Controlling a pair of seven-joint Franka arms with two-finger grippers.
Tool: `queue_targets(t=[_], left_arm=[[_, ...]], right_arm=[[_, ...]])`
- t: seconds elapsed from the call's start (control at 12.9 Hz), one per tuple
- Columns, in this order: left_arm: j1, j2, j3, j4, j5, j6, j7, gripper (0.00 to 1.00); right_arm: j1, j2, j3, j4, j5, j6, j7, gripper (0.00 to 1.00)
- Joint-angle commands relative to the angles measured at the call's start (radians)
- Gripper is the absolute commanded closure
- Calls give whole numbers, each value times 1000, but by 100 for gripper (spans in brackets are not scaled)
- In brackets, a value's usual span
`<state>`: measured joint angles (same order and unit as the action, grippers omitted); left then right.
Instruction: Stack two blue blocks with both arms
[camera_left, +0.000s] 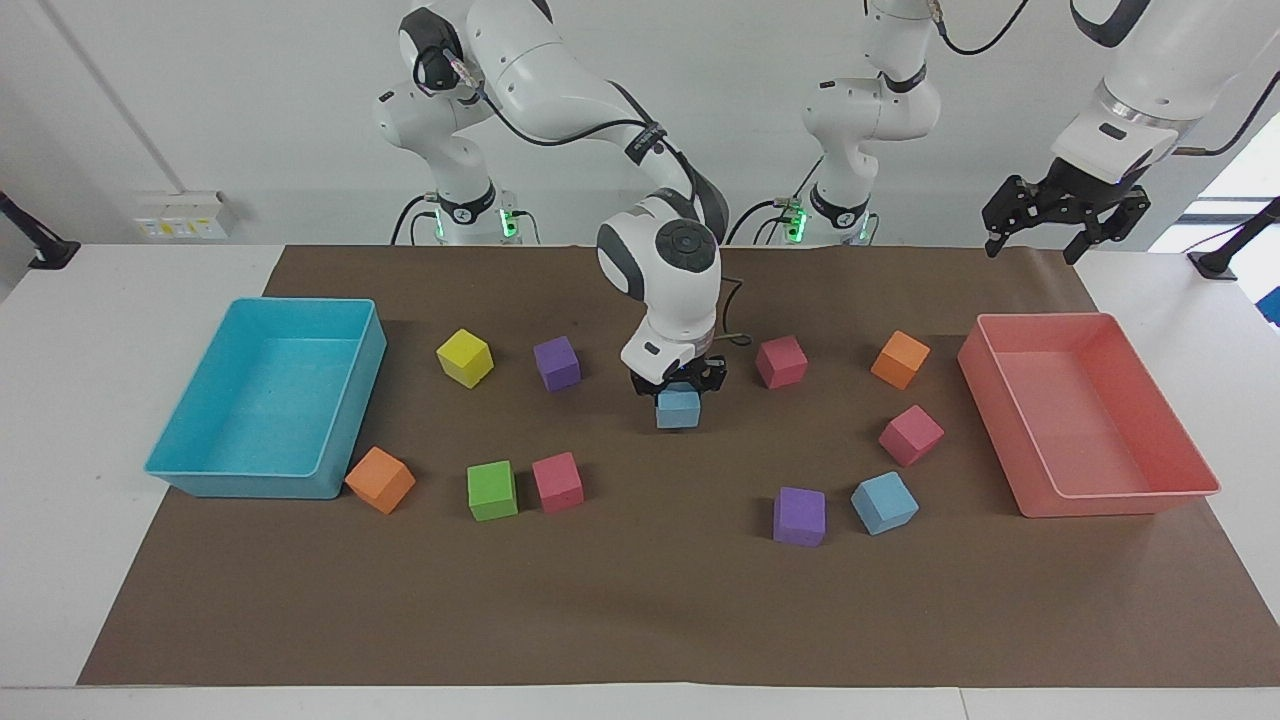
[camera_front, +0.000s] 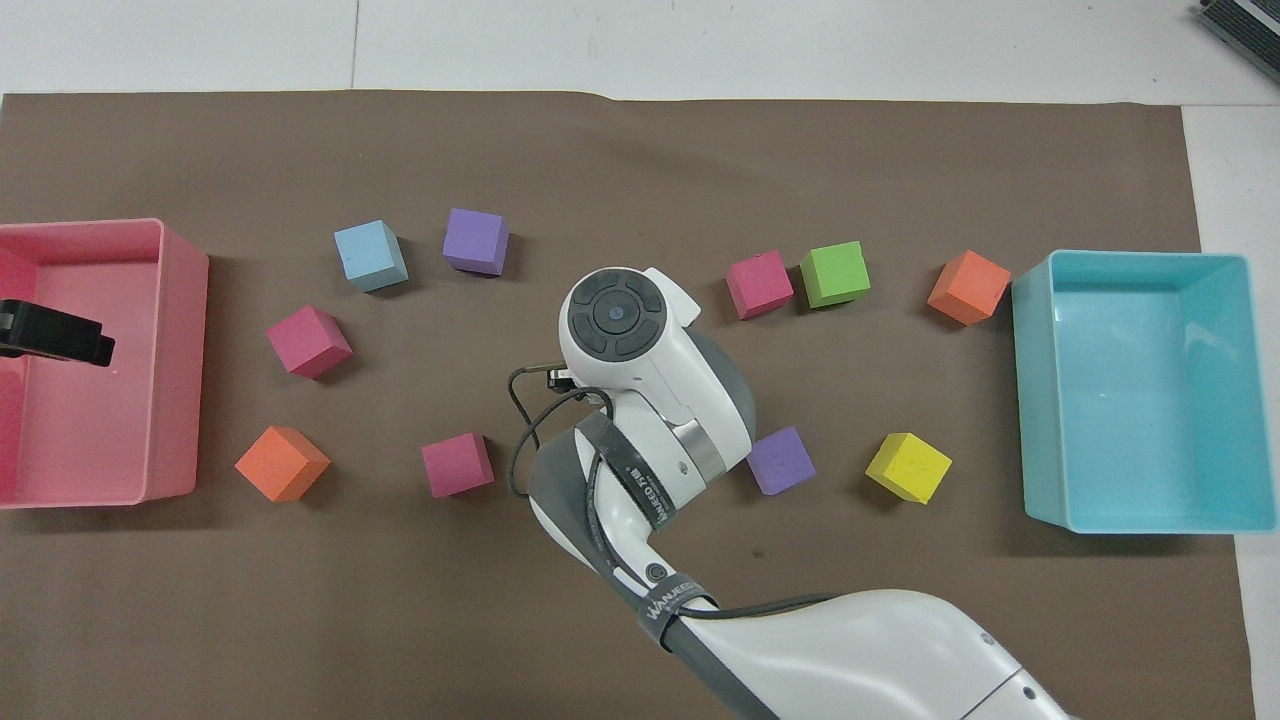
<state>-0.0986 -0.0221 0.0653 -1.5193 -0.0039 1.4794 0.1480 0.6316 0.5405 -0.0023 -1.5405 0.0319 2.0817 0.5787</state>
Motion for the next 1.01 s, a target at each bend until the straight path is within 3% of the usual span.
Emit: queue_targets(t=[0.0,0.78,0.85,0.93], left_arm=[[2,-13,1,-4,5,-14,5,0],[2,-1,2,8,2,-4,2,0],[3,-1,2,8,2,-4,2,0],[3,1,2,8,1,-4,2,0]], right_arm=[[-9,18,4,-4,17,30,-29,100],[-9,27,4,-53,23,75,-36,100],[-9,27,4,-59,25,83,-31,85],[-9,27,4,-61,26,87,-25,35]])
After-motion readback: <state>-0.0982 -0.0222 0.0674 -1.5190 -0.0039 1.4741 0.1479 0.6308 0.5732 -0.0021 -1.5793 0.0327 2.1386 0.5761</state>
